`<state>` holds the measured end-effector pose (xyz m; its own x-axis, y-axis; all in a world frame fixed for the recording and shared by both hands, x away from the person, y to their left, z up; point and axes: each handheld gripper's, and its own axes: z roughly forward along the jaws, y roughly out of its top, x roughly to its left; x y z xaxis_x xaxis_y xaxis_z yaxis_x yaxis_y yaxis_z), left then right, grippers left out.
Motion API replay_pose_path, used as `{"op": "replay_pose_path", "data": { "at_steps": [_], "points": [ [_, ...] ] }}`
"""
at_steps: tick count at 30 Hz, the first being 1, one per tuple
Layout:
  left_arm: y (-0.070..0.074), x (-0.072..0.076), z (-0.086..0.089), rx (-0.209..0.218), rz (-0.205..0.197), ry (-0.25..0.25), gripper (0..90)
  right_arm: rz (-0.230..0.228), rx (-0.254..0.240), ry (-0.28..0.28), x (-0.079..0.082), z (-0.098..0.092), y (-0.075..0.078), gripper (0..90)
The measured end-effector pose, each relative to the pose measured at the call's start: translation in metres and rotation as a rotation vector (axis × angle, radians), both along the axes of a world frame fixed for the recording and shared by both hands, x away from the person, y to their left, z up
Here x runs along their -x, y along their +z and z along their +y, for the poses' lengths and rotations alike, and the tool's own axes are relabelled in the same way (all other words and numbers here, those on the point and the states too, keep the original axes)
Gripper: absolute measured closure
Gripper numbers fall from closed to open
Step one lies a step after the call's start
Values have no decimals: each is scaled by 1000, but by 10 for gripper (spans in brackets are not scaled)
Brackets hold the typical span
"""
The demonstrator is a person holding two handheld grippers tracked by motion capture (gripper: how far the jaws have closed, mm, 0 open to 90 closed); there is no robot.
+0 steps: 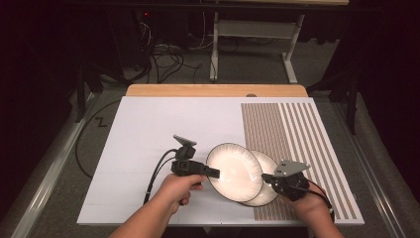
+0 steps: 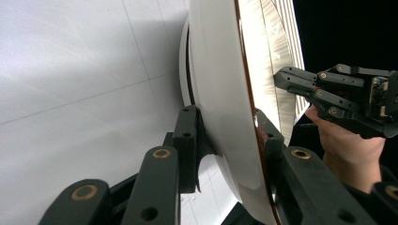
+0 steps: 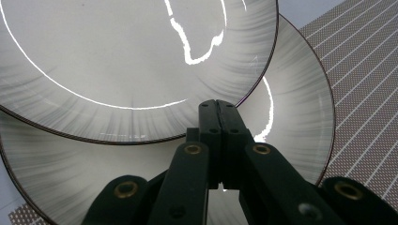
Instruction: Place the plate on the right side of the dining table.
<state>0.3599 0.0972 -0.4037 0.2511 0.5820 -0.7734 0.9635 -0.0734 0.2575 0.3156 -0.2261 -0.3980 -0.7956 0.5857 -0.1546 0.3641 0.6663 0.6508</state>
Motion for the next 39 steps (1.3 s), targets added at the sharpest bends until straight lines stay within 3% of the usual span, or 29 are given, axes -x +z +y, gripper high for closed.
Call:
{"op": "replay_pose_path", "data": {
  "at_steps": [5, 14, 22, 23, 25, 30, 39],
  "points": [
    [-1, 1, -1, -30, -10, 8, 732, -10, -15, -5, 1, -3, 3, 900],
    [-2, 3, 0, -24, -17, 22, 738, -33, -65, -13, 2, -9, 12, 878],
    [-1, 5, 0, -14, -33, 28, 753, -51, -130, -50, 1, -20, 19, 793],
    [-1, 5, 0, -7, -40, 30, 758, -50, -154, -65, 1, -23, 20, 736],
    [0, 6, -1, -1, -47, 33, 767, -49, -181, -76, 0, -26, 22, 713],
    [0, 7, -1, 9, -66, 35, 777, -76, -201, -101, 0, -32, 24, 643],
    [1, 10, 3, 40, -145, 38, 790, -109, -236, -150, 1, -41, 25, 528]
  ]
}}
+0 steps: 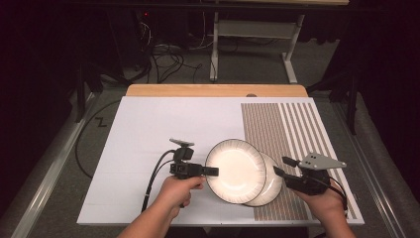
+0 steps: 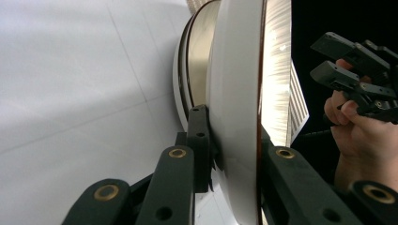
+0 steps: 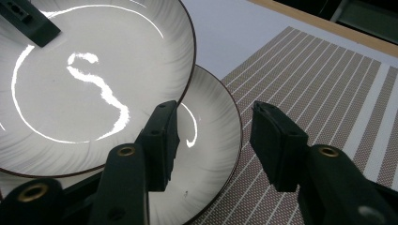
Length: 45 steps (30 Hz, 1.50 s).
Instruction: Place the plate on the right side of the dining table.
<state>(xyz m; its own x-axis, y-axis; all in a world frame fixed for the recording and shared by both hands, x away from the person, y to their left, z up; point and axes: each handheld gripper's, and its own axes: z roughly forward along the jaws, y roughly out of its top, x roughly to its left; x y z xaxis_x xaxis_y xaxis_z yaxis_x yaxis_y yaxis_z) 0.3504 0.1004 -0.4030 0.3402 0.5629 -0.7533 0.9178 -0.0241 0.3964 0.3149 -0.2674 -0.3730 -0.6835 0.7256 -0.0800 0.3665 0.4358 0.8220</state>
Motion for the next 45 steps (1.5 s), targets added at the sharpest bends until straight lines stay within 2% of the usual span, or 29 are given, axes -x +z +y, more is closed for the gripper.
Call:
{"op": "replay_pose_path", "data": {
  "at_steps": [4, 5, 10, 12, 13, 14, 15, 16, 22, 23, 26, 32, 36, 37, 39, 45],
  "points": [
    [1, 0, 3, 7, -49, 2, 794, -1, -17, -17, 0, -4, 0, 479],
    [1, 0, 3, 7, -49, 2, 795, -1, -17, -17, 0, -4, 0, 479],
    [2, 2, 9, 12, -118, 9, 798, -25, -31, -29, 3, -8, 2, 421],
    [3, 3, 11, 19, -164, 18, 800, -30, -40, -37, 4, -9, 3, 380],
    [3, 3, 11, 19, -164, 18, 801, -30, -40, -37, 4, -9, 3, 380],
    [3, 3, 13, 17, -200, 21, 801, -31, -43, -44, 4, -10, 3, 354],
    [3, 3, 13, 17, -200, 21, 801, -31, -43, -44, 4, -10, 3, 354],
    [4, 4, 15, 13, -235, 28, 801, -32, -47, -47, 4, -11, 3, 339],
    [3, 6, 21, 16, -322, 34, 801, -36, -69, -61, 4, -16, 2, 273],
    [3, 6, 21, 16, -322, 34, 800, -36, -69, -61, 4, -16, 2, 273],
    [0, 11, 25, 35, -387, 52, 800, -43, -87, -71, 5, -19, 3, 218],
    [-6, 16, 27, 59, -441, 70, 799, -43, -111, -87, 6, -23, 2, 157],
    [-4, 22, 26, 47, -496, 71, 798, -44, -115, -97, 8, -24, 2, 123],
    [-4, 22, 26, 47, -496, 71, 798, -46, -116, -97, 8, -24, 2, 113],
    [-3, 26, 25, 32, -535, 69, 797, -50, -118, -99, 9, -24, 2, 91],
    [-1, 31, 24, 12, -587, 63, 795, -61, -122, -101, 12, -23, 0, 11]
  ]
}}
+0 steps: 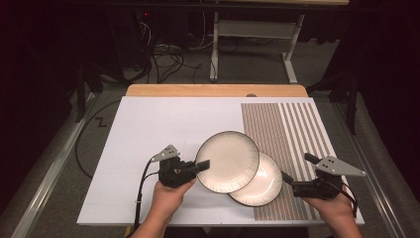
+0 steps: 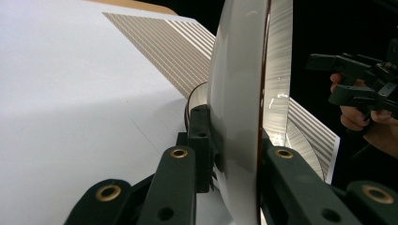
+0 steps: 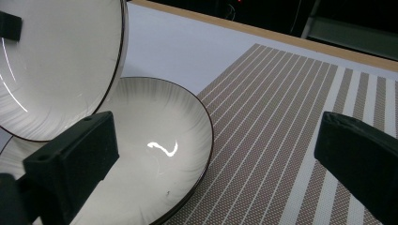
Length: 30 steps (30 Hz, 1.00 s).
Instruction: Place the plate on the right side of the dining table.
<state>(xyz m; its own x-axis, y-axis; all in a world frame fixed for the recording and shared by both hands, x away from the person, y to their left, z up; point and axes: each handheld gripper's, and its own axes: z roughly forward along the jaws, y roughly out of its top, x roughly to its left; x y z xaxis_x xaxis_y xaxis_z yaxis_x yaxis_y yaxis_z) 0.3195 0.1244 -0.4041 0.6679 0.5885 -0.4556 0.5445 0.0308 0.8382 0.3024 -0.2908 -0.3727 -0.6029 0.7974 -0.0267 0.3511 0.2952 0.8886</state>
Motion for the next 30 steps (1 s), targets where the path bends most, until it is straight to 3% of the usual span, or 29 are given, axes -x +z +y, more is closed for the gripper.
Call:
{"op": "replay_pose_path", "data": {
  "at_steps": [9, 15, 24, 30],
  "points": [
    [1, 3, -1, -24, -37, 2, 790, -10, -27, -52, 1, -3, -2, 10],
    [2, 5, -1, -32, -54, 1, 789, -16, -32, -58, 1, -2, -2, 11],
    [2, 5, -1, -36, -57, -5, 788, -26, -31, -34, 1, 5, 0, 42],
    [2, 5, -1, -39, -62, -5, 789, -28, -29, 2, -2, 22, 4, 45]
  ]
}}
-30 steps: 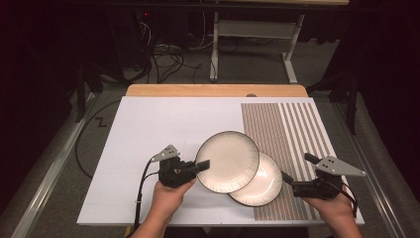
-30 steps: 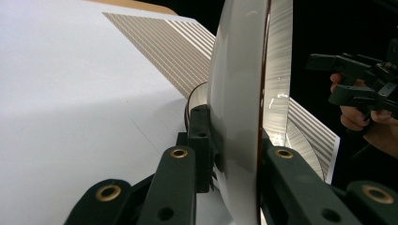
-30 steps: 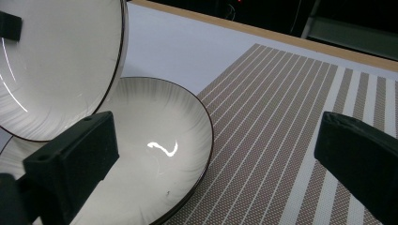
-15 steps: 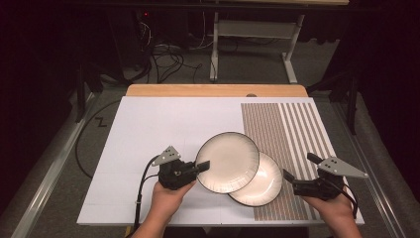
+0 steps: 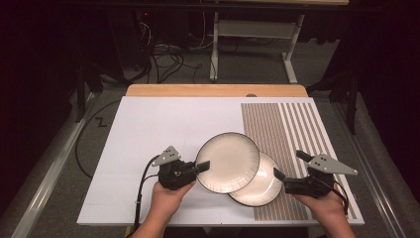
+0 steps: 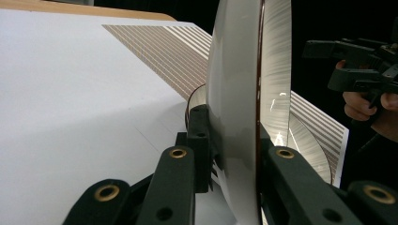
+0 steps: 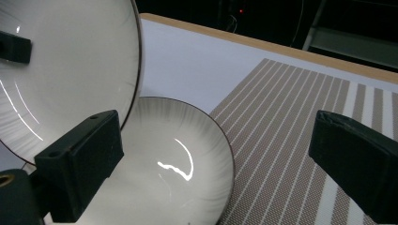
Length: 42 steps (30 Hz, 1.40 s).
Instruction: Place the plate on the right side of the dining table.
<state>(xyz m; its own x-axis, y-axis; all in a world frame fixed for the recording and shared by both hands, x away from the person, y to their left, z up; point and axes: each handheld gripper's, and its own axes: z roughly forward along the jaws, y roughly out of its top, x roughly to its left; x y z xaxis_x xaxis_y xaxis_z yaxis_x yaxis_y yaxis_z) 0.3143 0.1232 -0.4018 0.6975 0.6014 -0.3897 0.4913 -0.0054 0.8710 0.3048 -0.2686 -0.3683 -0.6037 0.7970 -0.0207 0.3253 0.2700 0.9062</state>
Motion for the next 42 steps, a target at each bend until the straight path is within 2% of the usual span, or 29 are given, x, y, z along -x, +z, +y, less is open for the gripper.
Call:
{"op": "replay_pose_path", "data": {
  "at_steps": [10, 19, 28, 29, 33, 39, 42],
  "points": [
    [1, 1, 0, -7, -10, -5, 789, 16, 19, 62, -13, 31, 4, 51],
    [1, 1, -1, -9, -15, -7, 789, 40, 22, 114, -24, 56, -1, 109],
    [2, 1, -1, -15, -28, -10, 789, 68, 25, 143, -22, 69, -10, 174],
    [2, 2, -1, -17, -29, -11, 790, 91, 15, 148, -21, 70, -13, 214],
    [2, 1, -1, -17, -28, -12, 790, 135, -17, 163, -22, 71, -19, 308],
    [2, 1, -1, -15, -28, -13, 789, 177, -84, 174, -26, 66, -22, 472],
    [2, 1, -1, -14, -28, -14, 789, 180, -94, 178, -27, 65, -22, 525]
  ]
}}
